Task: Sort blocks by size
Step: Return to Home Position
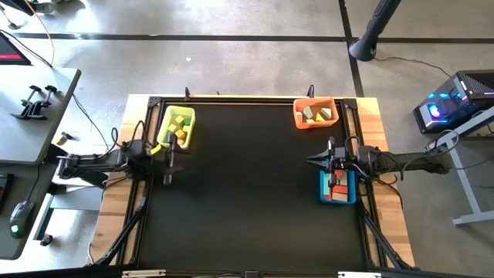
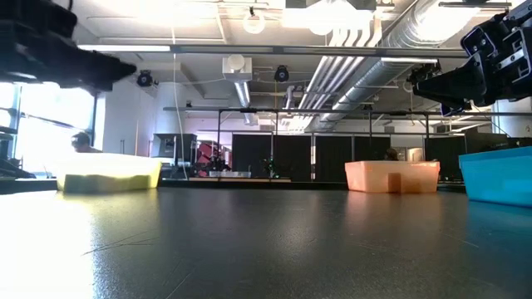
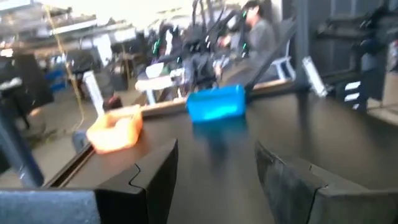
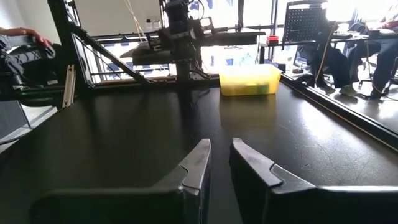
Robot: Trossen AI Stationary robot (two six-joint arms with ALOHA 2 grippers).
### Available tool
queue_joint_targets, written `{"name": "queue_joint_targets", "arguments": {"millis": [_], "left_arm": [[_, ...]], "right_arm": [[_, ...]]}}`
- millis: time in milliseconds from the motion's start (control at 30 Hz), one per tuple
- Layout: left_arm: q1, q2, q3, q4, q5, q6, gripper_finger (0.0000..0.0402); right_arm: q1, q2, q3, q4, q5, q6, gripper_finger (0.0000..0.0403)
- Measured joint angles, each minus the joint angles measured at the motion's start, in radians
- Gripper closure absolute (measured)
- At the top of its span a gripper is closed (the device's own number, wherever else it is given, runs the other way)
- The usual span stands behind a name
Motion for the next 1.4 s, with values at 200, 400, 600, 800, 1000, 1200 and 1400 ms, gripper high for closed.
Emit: {"name": "queue_joint_targets", "arguments": {"millis": [200, 400, 600, 800, 1000, 1200, 1400], "left_arm": [[-0.104, -0.019, -0.001, -0.006, -0.029, -0.106, 0.0202], [-0.154, -0.019, -0.001, -0.01, -0.051, -0.226, 0.0202], [-0.22, -0.016, -0.001, -0.008, -0.053, -0.226, 0.0202], [-0.239, 0.002, -0.001, -0.007, -0.053, -0.226, 0.0202], [-0.239, 0.002, -0.001, -0.009, -0.053, -0.226, 0.0202], [-0.239, 0.001, -0.001, -0.008, -0.053, -0.226, 0.0202], [-0.239, 0.001, -0.001, -0.008, -0.053, -0.226, 0.0202]], "right_arm": [[0.0, 0.001, 0.0, 0.0, -0.001, 0.0, 0.0348], [0.0, 0.001, 0.0, -0.001, -0.001, 0.0, 0.0348], [0.0, 0.001, 0.0, -0.001, -0.001, 0.0, 0.0348], [0.0, 0.0, 0.0, -0.001, -0.003, 0.0, 0.0348], [0.0, 0.0, 0.0, -0.001, -0.003, 0.0, 0.0348], [0.0, 0.001, 0.0, -0.001, -0.003, 0.0, 0.0348], [0.0, 0.001, 0.0, -0.001, -0.002, 0.0, 0.0348]]}}
